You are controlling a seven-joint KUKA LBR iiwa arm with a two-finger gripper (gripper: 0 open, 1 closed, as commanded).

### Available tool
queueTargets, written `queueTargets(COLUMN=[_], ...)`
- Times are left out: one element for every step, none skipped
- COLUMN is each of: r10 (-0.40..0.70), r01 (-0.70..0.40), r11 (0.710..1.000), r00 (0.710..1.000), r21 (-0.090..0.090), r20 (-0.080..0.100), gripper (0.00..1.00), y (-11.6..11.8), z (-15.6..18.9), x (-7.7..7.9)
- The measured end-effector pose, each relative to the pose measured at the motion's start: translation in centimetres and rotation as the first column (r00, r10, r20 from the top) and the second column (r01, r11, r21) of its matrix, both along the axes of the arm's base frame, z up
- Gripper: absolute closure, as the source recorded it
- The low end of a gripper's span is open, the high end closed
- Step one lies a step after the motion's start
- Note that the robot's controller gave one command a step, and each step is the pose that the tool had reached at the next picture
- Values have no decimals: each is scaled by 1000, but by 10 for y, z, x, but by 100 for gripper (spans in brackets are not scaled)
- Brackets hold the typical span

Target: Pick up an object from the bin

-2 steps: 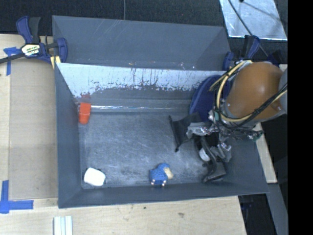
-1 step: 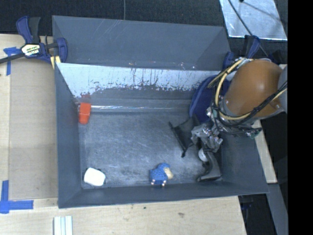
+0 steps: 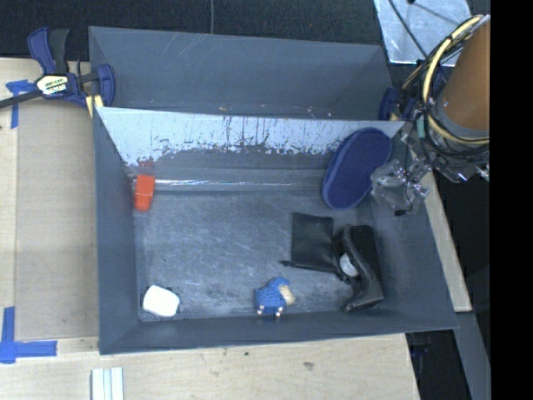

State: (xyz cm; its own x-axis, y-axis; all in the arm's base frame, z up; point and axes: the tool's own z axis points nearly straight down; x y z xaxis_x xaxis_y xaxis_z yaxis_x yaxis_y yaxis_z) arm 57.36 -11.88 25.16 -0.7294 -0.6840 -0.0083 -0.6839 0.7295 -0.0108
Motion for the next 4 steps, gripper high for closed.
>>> queueTargets(r10=[-246,80,87,-78], r01=[246,-80,-87,78], r11=[969,997,996,997], r00=[969,997,996,997], r21=[3,-1,0,7], r20=[-15,-4,-2,-17], gripper=[100,100,100,100], y=[-24,-8,4,122], z=[-91,-161,-7,-116], x=[8,19,-7,-8])
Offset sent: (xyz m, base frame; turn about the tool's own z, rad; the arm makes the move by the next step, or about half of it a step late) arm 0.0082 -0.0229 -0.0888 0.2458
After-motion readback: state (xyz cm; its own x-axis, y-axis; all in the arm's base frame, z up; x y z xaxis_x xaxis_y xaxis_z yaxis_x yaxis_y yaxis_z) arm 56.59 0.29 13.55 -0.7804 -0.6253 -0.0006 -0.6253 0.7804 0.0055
